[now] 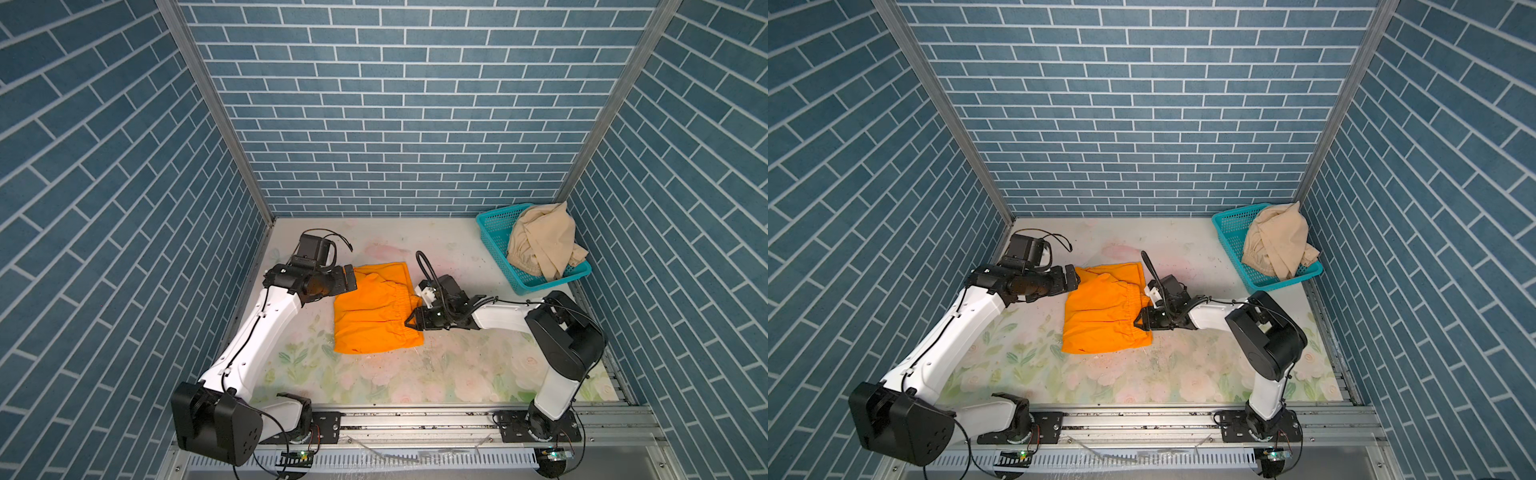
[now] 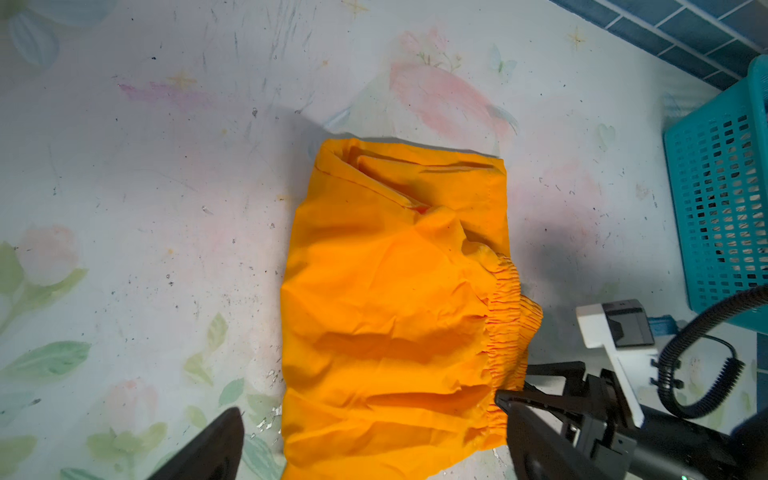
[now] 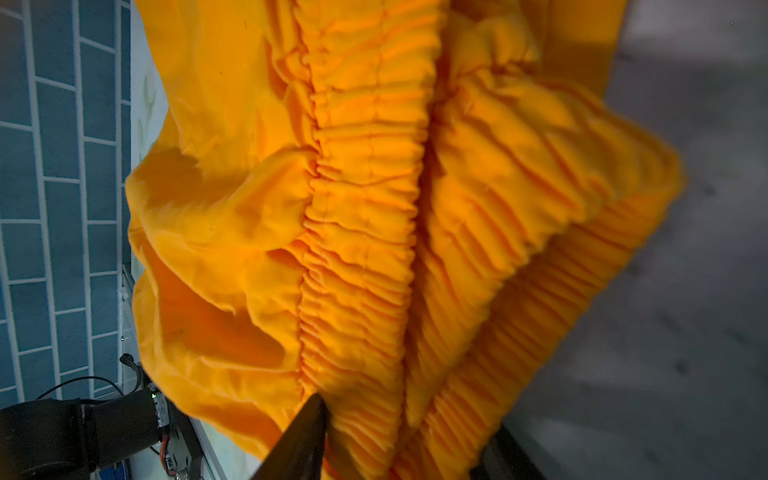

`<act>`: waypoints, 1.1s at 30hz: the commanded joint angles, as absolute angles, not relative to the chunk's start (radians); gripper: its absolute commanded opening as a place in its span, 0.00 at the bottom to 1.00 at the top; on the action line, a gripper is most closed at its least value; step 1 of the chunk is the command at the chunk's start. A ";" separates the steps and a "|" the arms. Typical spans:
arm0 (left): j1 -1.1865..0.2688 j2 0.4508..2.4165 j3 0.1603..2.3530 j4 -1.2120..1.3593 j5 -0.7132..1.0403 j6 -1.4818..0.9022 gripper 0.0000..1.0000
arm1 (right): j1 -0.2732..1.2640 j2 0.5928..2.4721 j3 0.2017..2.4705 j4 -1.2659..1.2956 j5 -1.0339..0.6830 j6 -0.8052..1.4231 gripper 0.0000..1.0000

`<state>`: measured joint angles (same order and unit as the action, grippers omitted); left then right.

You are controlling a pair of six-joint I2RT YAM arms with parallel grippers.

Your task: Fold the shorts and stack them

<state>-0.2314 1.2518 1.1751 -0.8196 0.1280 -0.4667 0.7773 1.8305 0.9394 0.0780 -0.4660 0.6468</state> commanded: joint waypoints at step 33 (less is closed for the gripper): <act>0.084 0.960 0.488 -0.341 0.120 -0.841 1.00 | 0.685 1.815 1.173 0.187 -0.341 0.517 0.67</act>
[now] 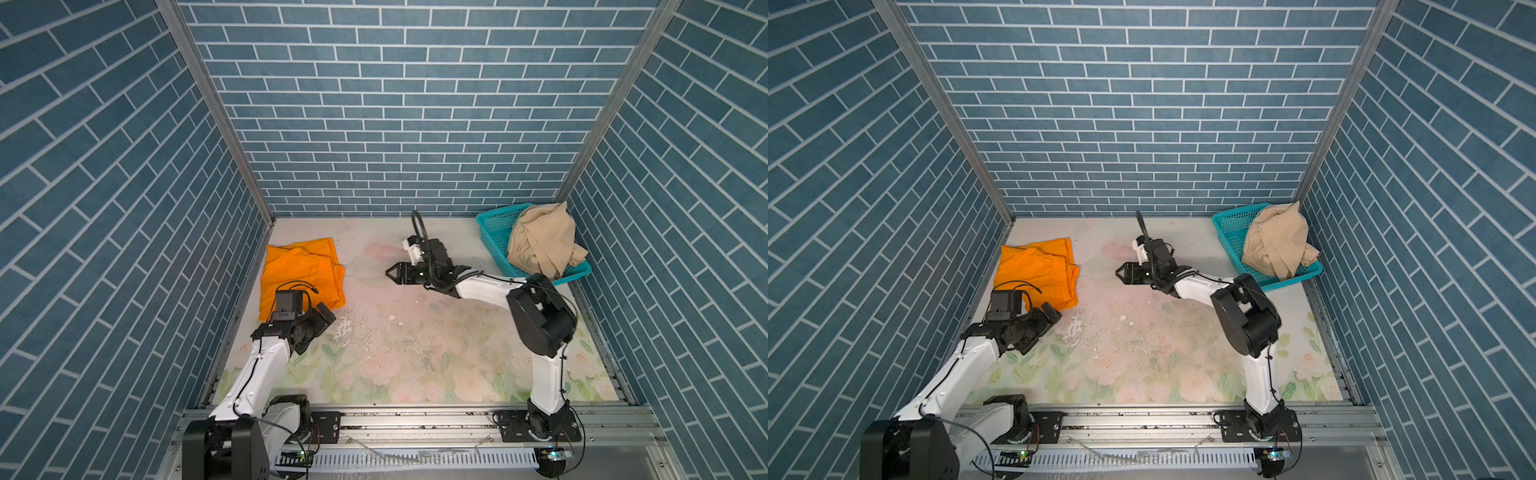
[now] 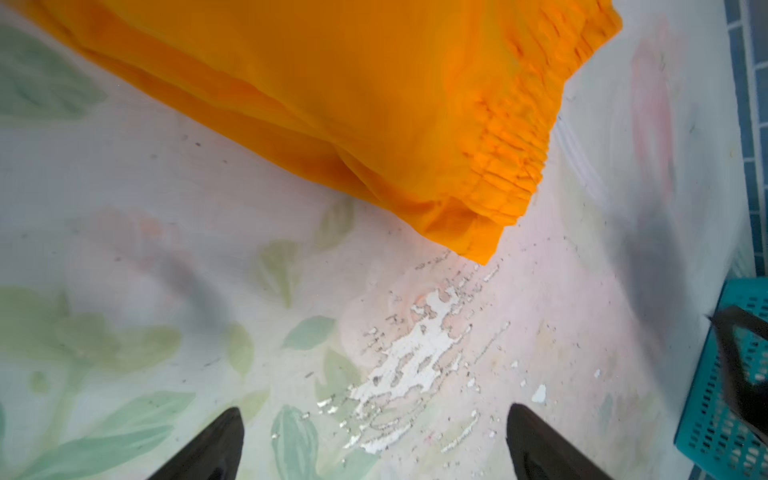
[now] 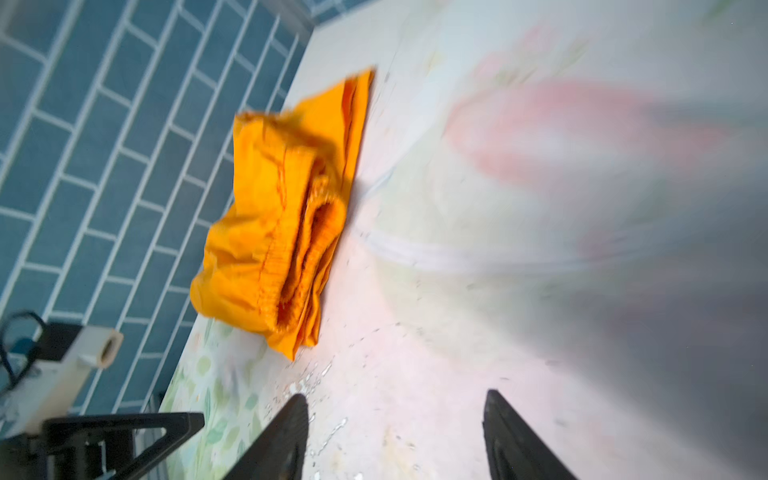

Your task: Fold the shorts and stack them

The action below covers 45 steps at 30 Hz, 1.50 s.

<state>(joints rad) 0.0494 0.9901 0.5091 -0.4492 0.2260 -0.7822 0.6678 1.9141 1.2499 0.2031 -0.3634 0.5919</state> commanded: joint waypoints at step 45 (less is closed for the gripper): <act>0.346 1.481 0.951 -0.301 0.152 -0.604 1.00 | -0.182 1.536 1.341 -0.608 0.040 0.282 0.74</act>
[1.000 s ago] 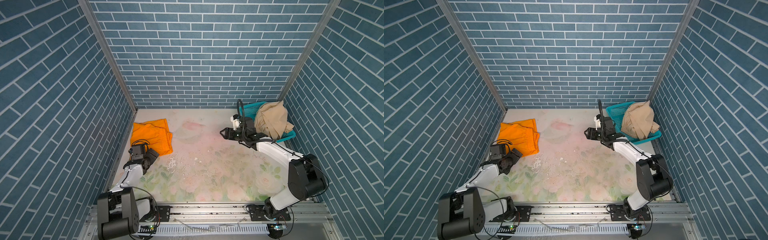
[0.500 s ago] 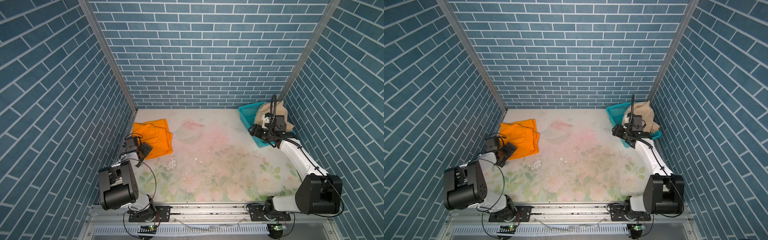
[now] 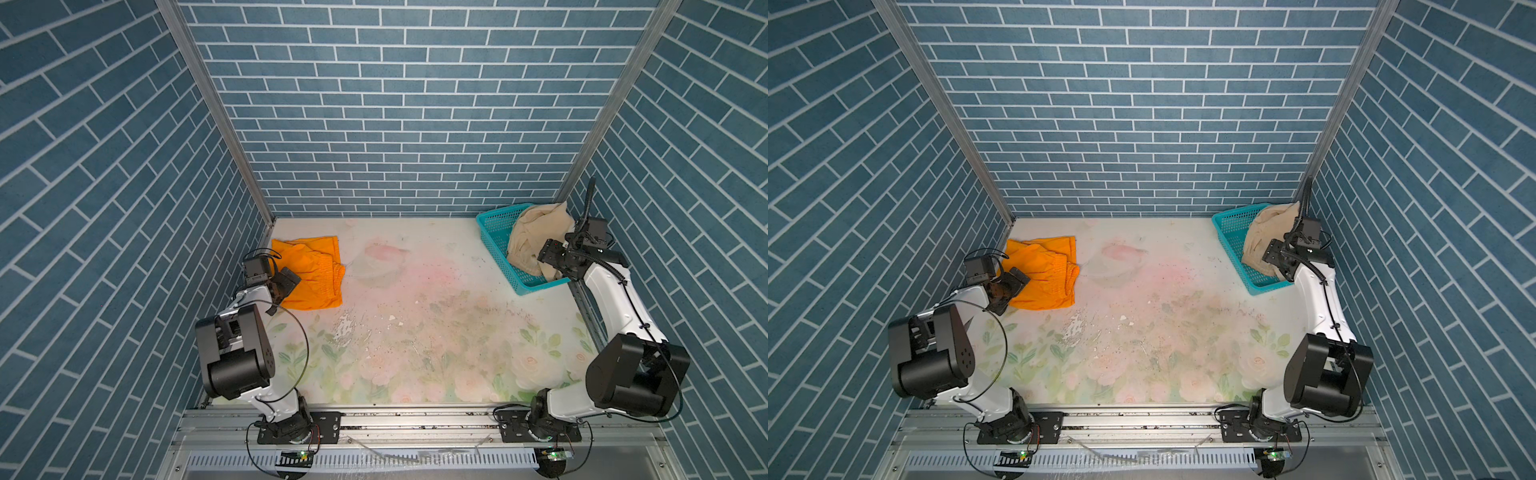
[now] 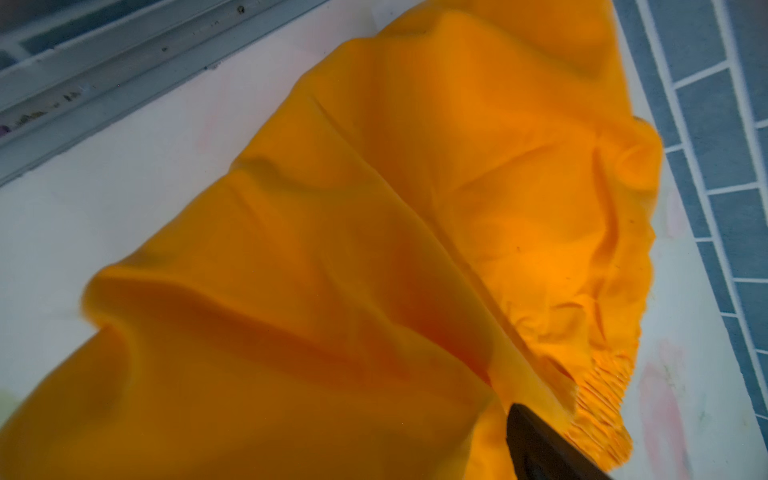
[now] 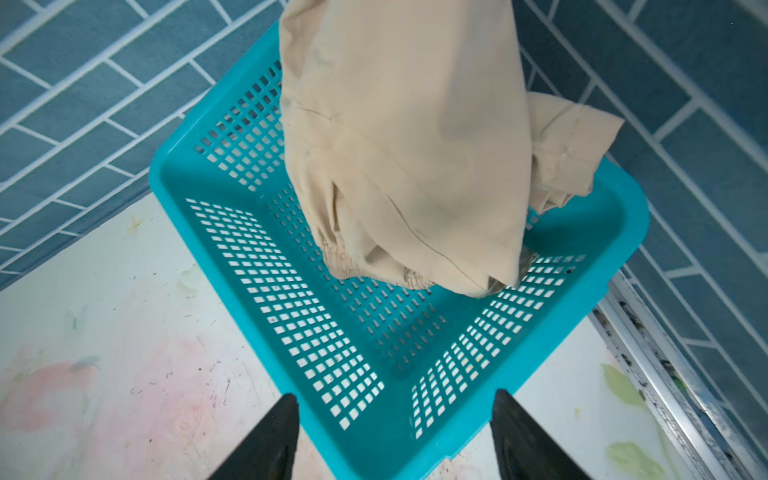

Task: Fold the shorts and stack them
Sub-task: 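Reach the right gripper into the teal basket and grasp the beige shorts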

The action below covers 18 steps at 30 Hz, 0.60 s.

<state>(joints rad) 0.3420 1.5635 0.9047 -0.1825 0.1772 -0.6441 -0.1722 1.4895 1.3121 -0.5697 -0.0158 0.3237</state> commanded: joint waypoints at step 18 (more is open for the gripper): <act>0.327 1.141 1.022 -0.614 0.343 -0.468 1.00 | -0.169 2.079 1.690 -0.595 0.098 0.284 0.68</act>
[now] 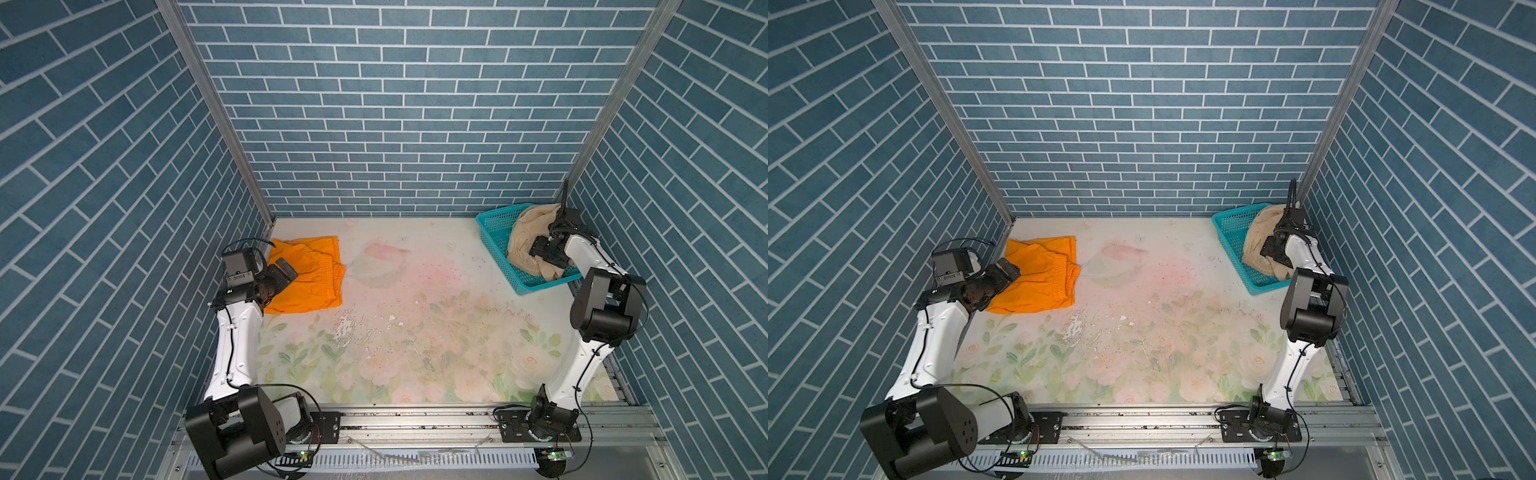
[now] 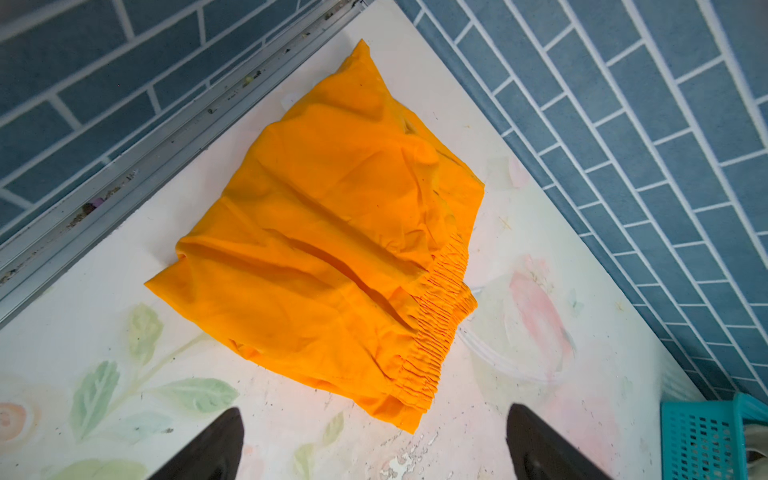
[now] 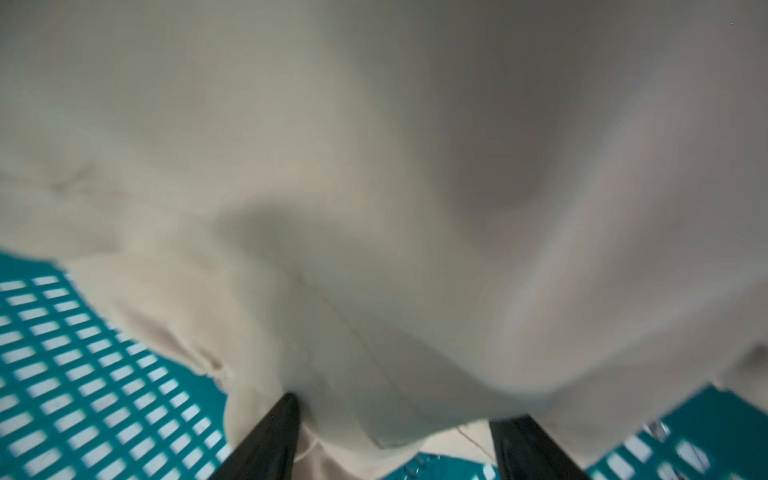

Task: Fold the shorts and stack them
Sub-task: 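Reach the right gripper into the teal basket and grasp the beige shorts, then lift the beige shorts from the basket and drop them mid-table with the right gripper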

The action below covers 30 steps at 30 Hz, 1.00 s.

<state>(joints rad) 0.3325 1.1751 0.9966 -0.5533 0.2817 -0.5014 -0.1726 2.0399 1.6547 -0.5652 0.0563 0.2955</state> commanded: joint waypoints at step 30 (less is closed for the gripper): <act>0.204 1.061 1.064 -0.525 0.442 -0.378 1.00 | 0.190 1.532 2.067 -0.615 -0.527 0.309 0.00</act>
<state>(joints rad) 0.2092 1.0710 1.0126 -0.5095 0.4522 -0.4156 0.1303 1.5211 1.9385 -0.5068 -0.3695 0.3553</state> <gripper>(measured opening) 0.996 0.067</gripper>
